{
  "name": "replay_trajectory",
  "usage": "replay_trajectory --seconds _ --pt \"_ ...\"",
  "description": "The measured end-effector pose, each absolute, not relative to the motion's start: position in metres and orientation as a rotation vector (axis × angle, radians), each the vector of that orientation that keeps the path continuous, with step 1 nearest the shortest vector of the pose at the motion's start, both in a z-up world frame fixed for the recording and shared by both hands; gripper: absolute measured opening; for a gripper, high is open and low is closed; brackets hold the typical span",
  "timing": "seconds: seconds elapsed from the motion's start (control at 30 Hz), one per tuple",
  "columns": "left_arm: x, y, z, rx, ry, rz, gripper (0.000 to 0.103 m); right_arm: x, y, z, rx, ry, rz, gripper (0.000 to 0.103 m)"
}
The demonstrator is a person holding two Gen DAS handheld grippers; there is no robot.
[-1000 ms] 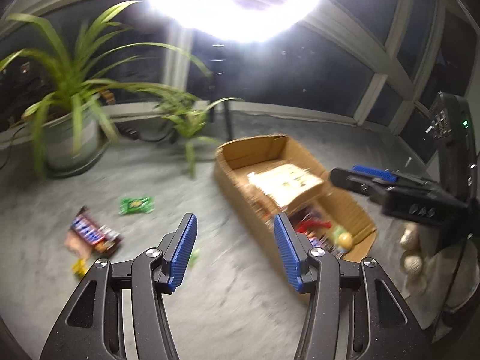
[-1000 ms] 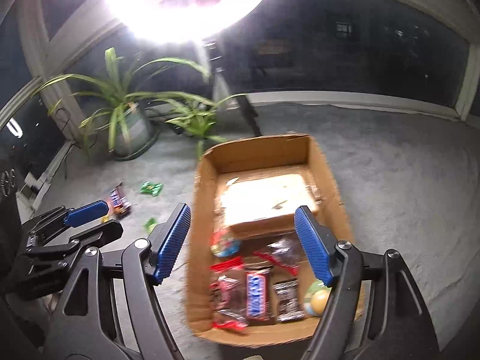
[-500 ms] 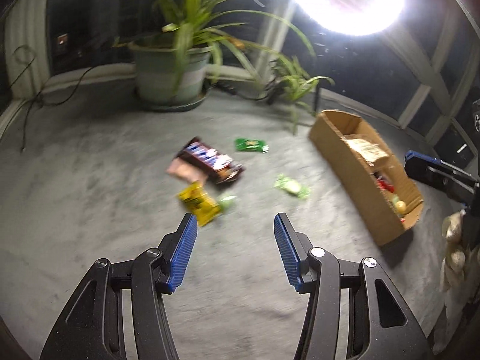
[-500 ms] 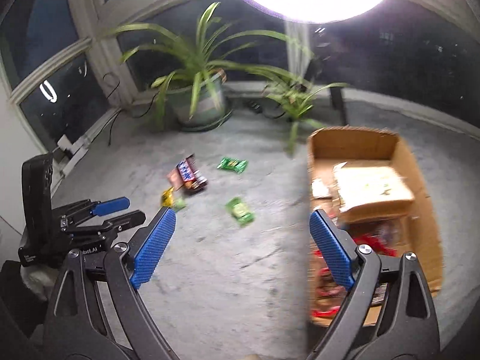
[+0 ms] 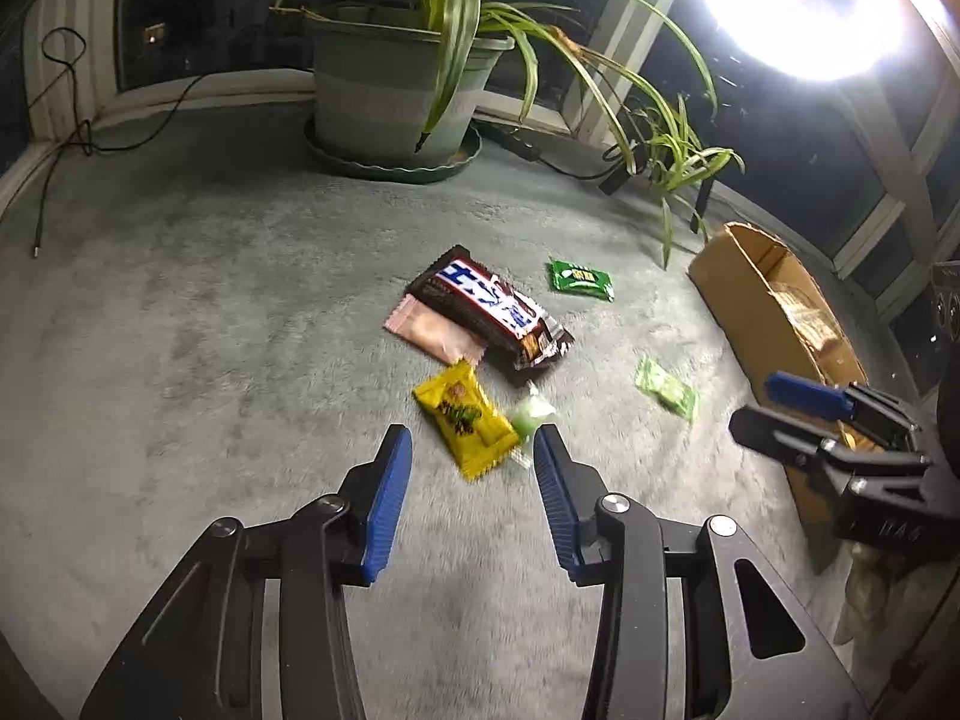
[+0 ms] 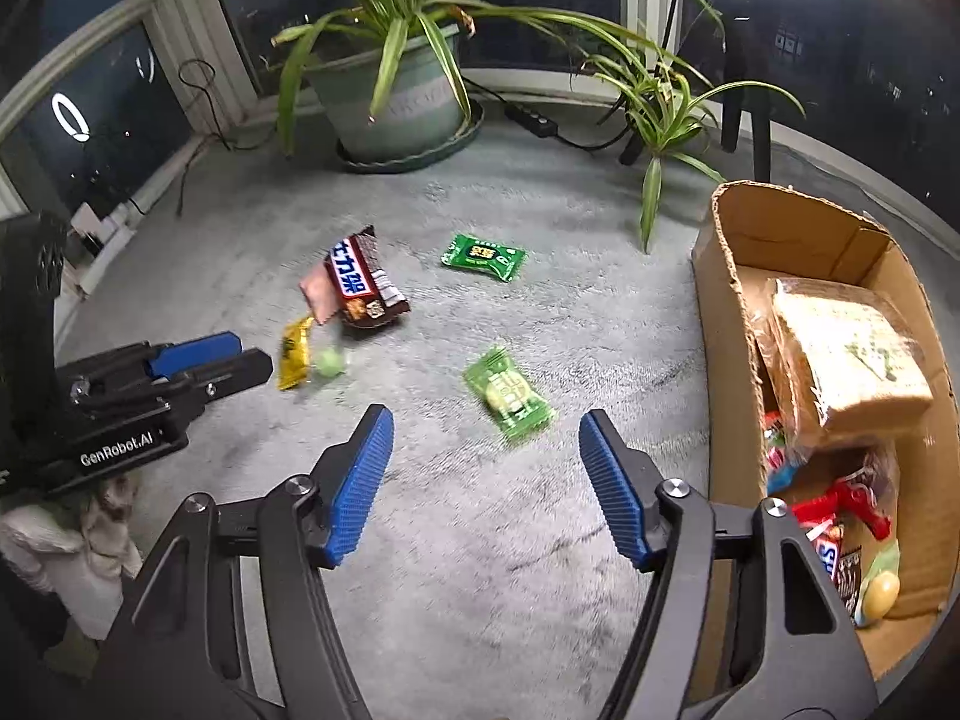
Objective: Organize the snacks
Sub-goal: 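Move the left tool to the yellow candy packet while the right tool approaches the green packet, then grasp the yellow packet with the left tool while the right tool grasps the green packet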
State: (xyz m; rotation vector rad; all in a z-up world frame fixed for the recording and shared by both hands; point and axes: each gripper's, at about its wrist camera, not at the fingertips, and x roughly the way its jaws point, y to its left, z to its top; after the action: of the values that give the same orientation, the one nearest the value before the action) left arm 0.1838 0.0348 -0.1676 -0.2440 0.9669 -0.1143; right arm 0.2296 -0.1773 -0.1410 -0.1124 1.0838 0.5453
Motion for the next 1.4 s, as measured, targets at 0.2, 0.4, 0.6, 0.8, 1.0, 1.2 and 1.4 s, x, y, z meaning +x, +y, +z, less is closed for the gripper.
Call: replay_trajectory --seconds 0.2,0.4,0.6,0.8,1.0,1.2,1.4 --pt "0.205 0.027 -0.180 -0.199 0.994 -0.078 0.036 0.242 -0.178 -0.152 -0.098 1.104 0.527 0.068" --pt "0.208 0.023 -0.188 -0.128 0.999 -0.044 0.030 0.253 -0.173 -0.161 -0.108 1.123 0.532 0.068" --pt "0.203 0.023 -0.188 -0.082 0.995 -0.053 0.025 0.259 -0.159 -0.173 -0.145 1.147 0.547 0.068" --pt "0.202 0.027 -0.188 -0.081 0.985 -0.060 0.023 0.272 -0.155 -0.181 -0.115 1.173 0.541 0.068" --pt "0.197 0.035 -0.186 -0.107 0.980 -0.073 0.022 0.275 -0.159 -0.186 -0.058 1.207 0.578 0.068" --pt "0.195 0.035 -0.186 -0.099 0.976 -0.076 0.021 0.266 -0.157 -0.183 -0.039 1.241 0.655 0.052" --pt "0.194 0.035 -0.186 -0.091 0.971 -0.081 0.021 0.260 -0.148 -0.181 -0.144 1.220 0.632 0.042"
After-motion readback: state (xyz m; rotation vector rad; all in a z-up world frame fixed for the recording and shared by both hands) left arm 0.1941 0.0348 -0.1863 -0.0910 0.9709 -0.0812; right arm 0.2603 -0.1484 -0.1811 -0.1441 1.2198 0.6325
